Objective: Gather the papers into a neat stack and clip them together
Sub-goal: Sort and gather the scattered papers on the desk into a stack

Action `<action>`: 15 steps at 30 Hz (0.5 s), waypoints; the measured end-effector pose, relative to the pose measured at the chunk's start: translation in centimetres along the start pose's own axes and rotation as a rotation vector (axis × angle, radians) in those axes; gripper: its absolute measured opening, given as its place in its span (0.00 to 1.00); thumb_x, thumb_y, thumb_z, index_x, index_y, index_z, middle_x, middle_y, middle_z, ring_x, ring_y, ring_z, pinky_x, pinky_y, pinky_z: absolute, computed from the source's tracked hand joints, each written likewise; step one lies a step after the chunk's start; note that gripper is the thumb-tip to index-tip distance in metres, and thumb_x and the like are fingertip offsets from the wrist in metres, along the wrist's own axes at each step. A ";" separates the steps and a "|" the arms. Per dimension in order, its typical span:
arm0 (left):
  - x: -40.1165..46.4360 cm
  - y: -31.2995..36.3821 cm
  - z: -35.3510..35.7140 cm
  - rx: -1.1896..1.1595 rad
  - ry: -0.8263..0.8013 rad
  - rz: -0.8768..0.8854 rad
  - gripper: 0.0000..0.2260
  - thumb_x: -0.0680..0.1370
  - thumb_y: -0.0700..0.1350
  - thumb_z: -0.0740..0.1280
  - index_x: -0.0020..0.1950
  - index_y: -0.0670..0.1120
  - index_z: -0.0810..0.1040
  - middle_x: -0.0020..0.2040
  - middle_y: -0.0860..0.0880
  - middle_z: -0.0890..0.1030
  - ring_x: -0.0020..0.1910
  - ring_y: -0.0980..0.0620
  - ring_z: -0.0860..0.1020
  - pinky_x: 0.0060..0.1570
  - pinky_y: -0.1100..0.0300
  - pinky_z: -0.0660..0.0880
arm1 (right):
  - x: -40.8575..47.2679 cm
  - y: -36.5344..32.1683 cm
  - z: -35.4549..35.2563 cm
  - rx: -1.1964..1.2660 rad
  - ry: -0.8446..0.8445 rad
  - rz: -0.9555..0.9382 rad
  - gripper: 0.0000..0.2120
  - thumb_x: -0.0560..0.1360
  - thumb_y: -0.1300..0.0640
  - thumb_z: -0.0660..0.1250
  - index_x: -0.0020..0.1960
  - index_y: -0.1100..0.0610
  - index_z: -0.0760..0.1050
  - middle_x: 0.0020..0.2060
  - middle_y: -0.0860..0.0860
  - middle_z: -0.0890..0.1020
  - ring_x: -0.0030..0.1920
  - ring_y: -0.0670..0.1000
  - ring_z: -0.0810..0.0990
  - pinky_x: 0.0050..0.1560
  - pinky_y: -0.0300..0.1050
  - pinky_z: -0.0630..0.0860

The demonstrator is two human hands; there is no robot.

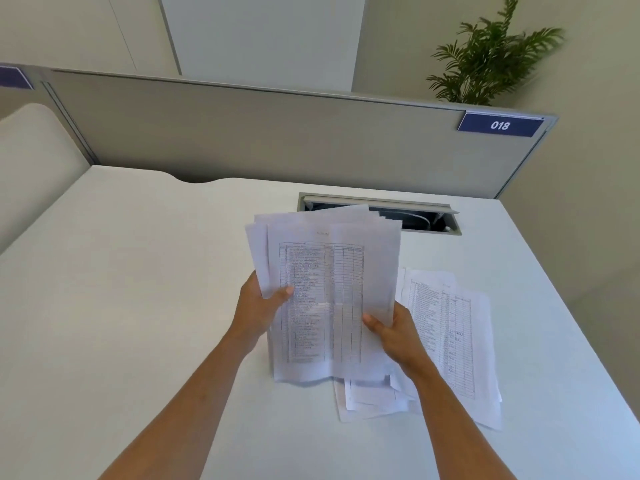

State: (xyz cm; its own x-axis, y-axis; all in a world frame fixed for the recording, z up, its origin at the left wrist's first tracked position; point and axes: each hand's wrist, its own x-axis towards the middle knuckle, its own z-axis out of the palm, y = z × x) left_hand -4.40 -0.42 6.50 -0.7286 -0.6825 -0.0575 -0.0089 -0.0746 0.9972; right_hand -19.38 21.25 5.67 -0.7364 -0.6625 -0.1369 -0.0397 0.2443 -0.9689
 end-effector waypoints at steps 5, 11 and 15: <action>0.6 3.9 0.9 0.062 0.070 0.202 0.18 0.74 0.46 0.73 0.61 0.57 0.75 0.54 0.59 0.83 0.53 0.57 0.82 0.44 0.65 0.80 | 1.4 -2.4 -0.4 0.066 0.148 -0.078 0.14 0.74 0.60 0.72 0.56 0.47 0.77 0.47 0.40 0.85 0.49 0.41 0.83 0.52 0.42 0.80; -0.1 4.2 1.1 0.043 0.103 0.229 0.21 0.68 0.42 0.74 0.56 0.58 0.74 0.52 0.53 0.82 0.53 0.54 0.81 0.45 0.62 0.80 | 1.2 -3.5 -0.3 0.129 0.152 -0.142 0.22 0.66 0.58 0.73 0.60 0.48 0.75 0.51 0.46 0.84 0.52 0.47 0.82 0.49 0.43 0.82; -1.1 2.5 2.0 0.079 0.088 0.158 0.20 0.68 0.40 0.73 0.55 0.57 0.74 0.51 0.55 0.82 0.51 0.58 0.81 0.45 0.62 0.80 | 0.5 -2.6 1.9 0.185 0.219 -0.133 0.22 0.63 0.60 0.70 0.55 0.45 0.75 0.46 0.44 0.83 0.49 0.46 0.82 0.43 0.39 0.81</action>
State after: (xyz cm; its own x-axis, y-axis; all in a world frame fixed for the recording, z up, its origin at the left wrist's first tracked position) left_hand -5.02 1.63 9.13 -0.6623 -0.7426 0.0995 0.0446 0.0935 0.9946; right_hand -18.37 18.91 7.73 -0.8615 -0.5072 0.0216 -0.0366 0.0196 -0.9991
